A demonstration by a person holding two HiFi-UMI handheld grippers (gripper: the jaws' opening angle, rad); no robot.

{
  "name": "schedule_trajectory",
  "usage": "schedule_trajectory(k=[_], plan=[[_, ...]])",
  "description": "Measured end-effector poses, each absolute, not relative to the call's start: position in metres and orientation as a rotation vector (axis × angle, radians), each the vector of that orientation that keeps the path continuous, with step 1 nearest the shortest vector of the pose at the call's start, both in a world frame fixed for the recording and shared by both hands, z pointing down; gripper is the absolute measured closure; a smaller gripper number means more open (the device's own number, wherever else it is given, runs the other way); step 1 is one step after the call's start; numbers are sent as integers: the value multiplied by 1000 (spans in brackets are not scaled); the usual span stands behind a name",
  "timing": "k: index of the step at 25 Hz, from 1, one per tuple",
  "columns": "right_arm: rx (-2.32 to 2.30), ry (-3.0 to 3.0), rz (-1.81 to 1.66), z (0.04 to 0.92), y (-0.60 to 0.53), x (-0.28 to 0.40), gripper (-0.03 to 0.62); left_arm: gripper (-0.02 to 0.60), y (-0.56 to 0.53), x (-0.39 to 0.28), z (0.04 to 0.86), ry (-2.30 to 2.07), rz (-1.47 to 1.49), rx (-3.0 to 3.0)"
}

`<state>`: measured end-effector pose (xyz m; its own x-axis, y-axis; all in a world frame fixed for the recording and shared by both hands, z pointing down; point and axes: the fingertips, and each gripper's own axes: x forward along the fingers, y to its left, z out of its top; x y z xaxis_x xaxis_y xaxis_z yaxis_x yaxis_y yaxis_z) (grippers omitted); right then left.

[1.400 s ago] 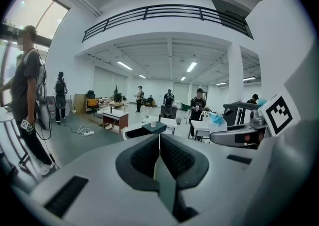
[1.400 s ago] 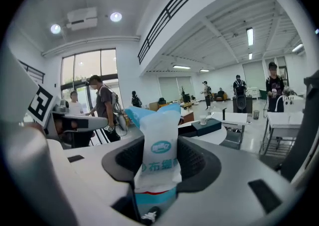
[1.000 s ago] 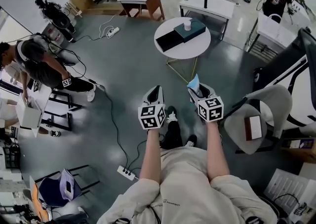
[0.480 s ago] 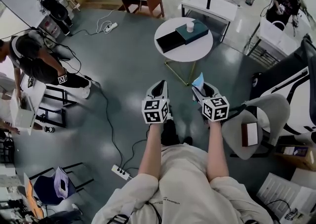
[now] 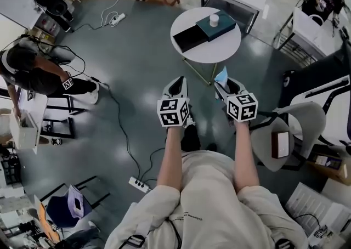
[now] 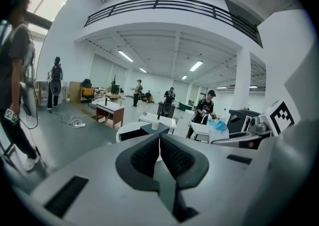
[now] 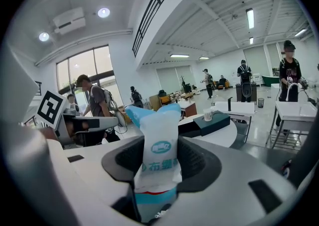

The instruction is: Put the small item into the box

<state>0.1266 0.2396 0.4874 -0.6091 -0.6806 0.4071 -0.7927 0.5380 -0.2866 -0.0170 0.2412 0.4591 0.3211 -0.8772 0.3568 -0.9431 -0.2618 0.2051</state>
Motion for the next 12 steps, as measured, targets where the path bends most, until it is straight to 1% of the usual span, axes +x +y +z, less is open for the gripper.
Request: schedule_trajectory(k=[7, 12], plan=[[1161, -2505, 604, 486, 170, 104, 375, 560, 169, -43, 460, -1645, 171, 2176], [1161, -2507, 604, 476, 121, 70, 375, 560, 120, -75, 453, -1638, 155, 2176]])
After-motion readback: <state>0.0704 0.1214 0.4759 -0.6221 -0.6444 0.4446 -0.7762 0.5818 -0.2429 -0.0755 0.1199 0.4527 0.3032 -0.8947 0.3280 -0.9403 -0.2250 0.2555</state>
